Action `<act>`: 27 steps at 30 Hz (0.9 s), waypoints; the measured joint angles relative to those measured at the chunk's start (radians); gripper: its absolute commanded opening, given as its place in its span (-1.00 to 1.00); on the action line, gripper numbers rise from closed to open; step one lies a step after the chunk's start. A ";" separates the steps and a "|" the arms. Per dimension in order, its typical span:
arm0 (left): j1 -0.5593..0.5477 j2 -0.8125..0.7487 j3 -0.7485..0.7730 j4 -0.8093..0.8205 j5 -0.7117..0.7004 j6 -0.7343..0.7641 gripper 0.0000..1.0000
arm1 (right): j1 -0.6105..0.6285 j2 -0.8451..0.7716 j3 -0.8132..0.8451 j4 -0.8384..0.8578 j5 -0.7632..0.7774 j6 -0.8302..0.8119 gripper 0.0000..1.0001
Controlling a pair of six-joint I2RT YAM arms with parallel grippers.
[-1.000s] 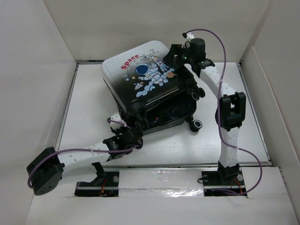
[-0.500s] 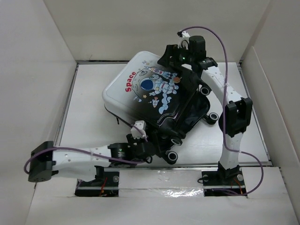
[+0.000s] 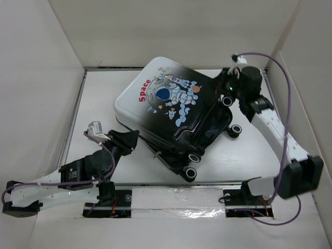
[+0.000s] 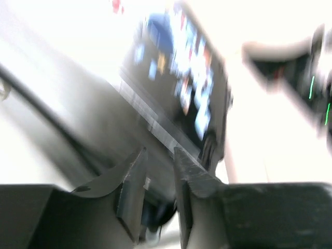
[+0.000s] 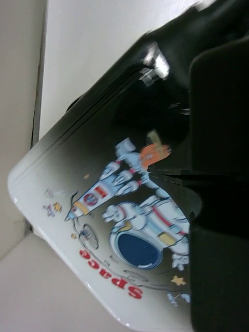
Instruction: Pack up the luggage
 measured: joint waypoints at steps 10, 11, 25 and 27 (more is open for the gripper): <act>0.186 0.461 0.338 0.547 -0.080 0.553 -0.10 | -0.121 -0.591 -0.726 0.117 0.274 0.118 -1.00; 0.282 0.527 0.400 0.541 0.019 0.548 -0.11 | -0.138 -0.615 -0.758 0.108 0.285 0.124 -1.00; 1.391 1.164 0.499 0.540 1.053 0.265 0.04 | -0.221 -0.560 -0.919 0.105 0.234 0.137 -0.96; 1.450 1.201 0.498 0.541 1.098 0.242 0.06 | -0.221 -0.508 -0.919 0.144 0.216 0.144 -0.94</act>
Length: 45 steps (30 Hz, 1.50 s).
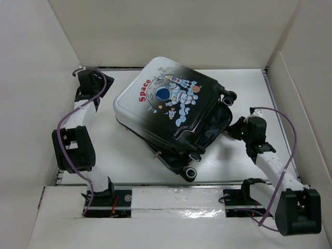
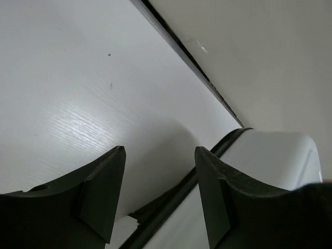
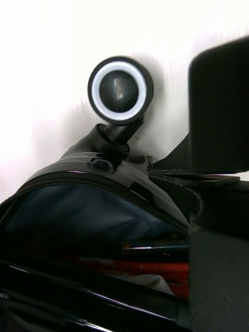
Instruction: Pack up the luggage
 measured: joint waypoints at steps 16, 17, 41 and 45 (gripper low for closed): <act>-0.026 -0.031 -0.434 0.327 0.061 -0.093 0.02 | 0.156 0.763 0.629 -0.042 0.006 -0.109 -0.93; -0.037 -0.081 -0.484 0.341 0.038 -0.093 0.01 | 0.163 0.807 0.702 -0.063 0.002 -0.132 -0.92; -0.392 -0.958 -0.990 0.070 -0.214 -0.035 -0.11 | 0.239 1.308 1.883 -0.435 -0.275 -0.310 0.58; -0.393 -0.924 -0.980 0.060 -0.218 -0.004 -0.15 | 0.255 1.133 1.738 -0.396 -0.298 -0.299 -0.38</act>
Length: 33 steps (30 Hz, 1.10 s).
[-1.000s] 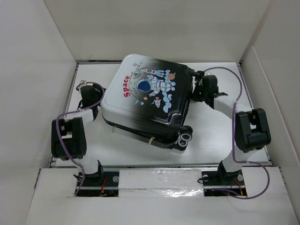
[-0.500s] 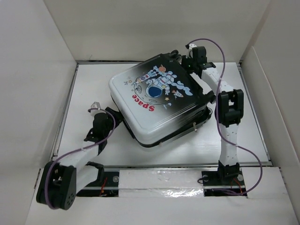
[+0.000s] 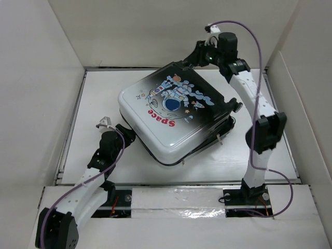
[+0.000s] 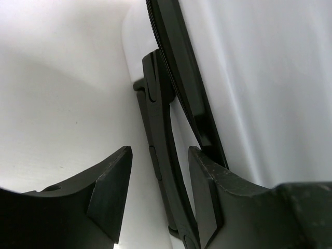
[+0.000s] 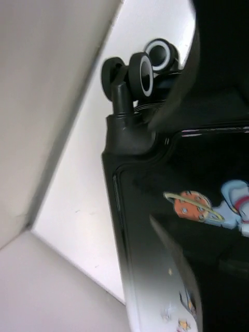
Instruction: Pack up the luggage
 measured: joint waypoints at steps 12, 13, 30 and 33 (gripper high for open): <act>-0.006 0.258 0.068 0.122 0.028 0.045 -0.20 | -0.078 -1.288 -1.401 0.371 0.393 0.174 -1.00; -0.006 0.280 0.071 0.137 0.032 0.046 -0.21 | -0.084 -1.351 -1.459 0.361 0.423 0.188 -1.00; -0.012 0.234 0.067 0.122 -0.108 0.027 0.26 | -0.166 -1.144 -1.765 0.353 0.402 0.294 -1.00; 0.012 0.129 0.019 0.118 -0.156 -0.020 0.23 | -0.164 -0.982 -1.696 0.356 0.397 0.264 -1.00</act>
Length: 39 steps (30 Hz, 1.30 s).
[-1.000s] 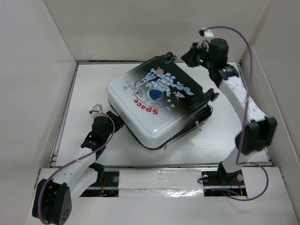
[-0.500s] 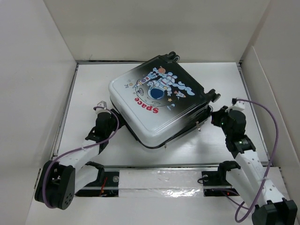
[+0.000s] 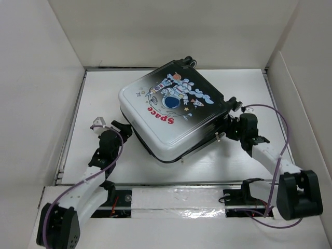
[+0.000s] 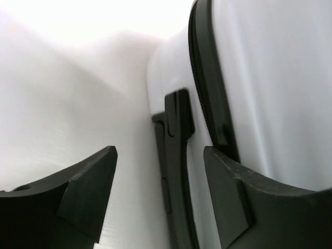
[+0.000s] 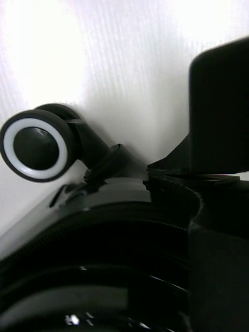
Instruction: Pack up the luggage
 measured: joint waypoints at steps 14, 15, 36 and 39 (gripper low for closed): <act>-0.138 -0.062 -0.096 0.068 -0.032 -0.020 -1.00 | 0.034 0.472 0.446 0.136 -0.047 -0.037 -1.00; -0.177 -0.043 -0.093 0.088 -0.064 -0.022 -1.00 | 0.031 0.466 0.455 0.147 -0.047 -0.041 -1.00; -0.455 0.101 0.018 0.065 -0.148 -0.021 -0.06 | 0.319 -0.471 -0.279 0.141 -0.257 -0.103 -0.33; -0.455 0.079 0.032 0.024 -0.116 -0.013 -0.05 | 0.339 -0.445 -0.282 0.171 -0.283 -0.115 -0.03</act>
